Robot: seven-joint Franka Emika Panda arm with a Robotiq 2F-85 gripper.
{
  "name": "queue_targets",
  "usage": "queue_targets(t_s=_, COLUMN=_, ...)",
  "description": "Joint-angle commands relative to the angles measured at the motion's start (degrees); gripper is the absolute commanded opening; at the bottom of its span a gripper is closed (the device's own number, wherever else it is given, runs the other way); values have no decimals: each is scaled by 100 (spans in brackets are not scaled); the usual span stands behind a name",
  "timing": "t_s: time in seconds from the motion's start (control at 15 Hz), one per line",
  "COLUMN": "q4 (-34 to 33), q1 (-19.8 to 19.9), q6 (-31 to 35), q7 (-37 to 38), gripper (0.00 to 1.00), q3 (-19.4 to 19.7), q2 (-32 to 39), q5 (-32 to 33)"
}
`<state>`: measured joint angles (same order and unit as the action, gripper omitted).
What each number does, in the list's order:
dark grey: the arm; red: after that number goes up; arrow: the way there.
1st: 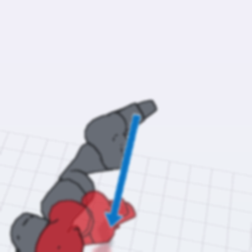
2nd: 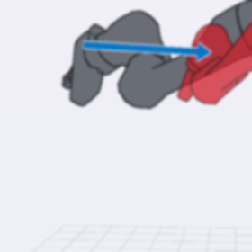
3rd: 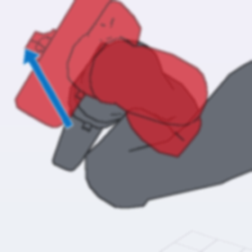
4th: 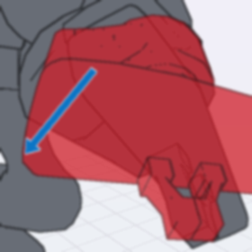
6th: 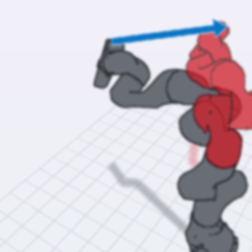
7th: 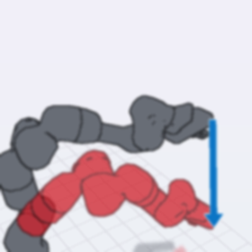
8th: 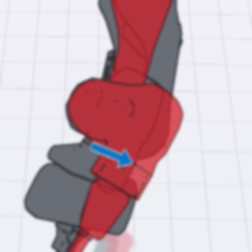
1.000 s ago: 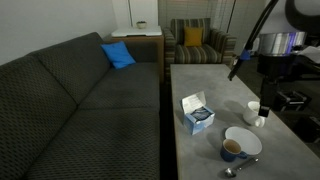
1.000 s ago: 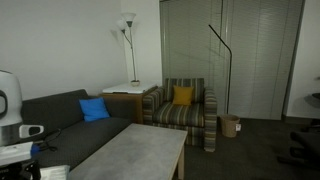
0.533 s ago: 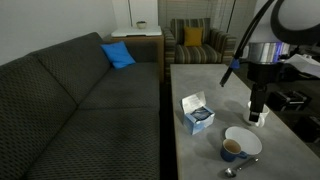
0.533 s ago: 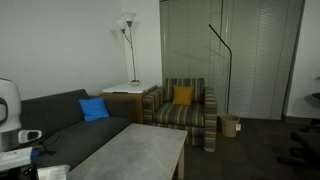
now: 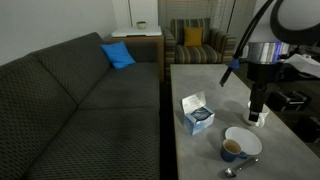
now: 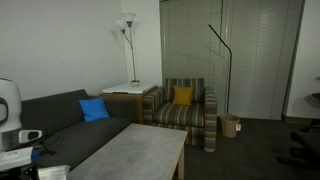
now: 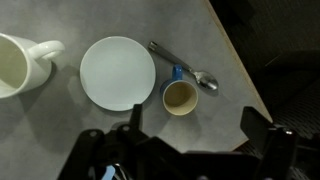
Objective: Place the blue mug next to the white mug
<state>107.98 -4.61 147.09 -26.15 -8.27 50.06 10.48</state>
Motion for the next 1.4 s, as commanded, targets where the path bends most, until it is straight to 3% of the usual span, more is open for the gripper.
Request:
queue_targets(t_s=0.0, q4=-159, q1=25, q6=-100, q7=53, gripper=100, q3=-43, q2=93, q5=102)
queue_targets(t_s=0.4, q4=-483, q1=-260, q6=-127, q7=64, gripper=100, q3=146, q2=279, q5=586)
queue_targets(t_s=1.0, q4=-1012, q1=38, q6=-11, q7=32, gripper=100, q3=35, q2=1118, q5=425)
queue_targets(t_s=1.33, q4=-987, q1=-26, q6=-46, q7=92, gripper=100, q3=92, q2=1104, q5=518)
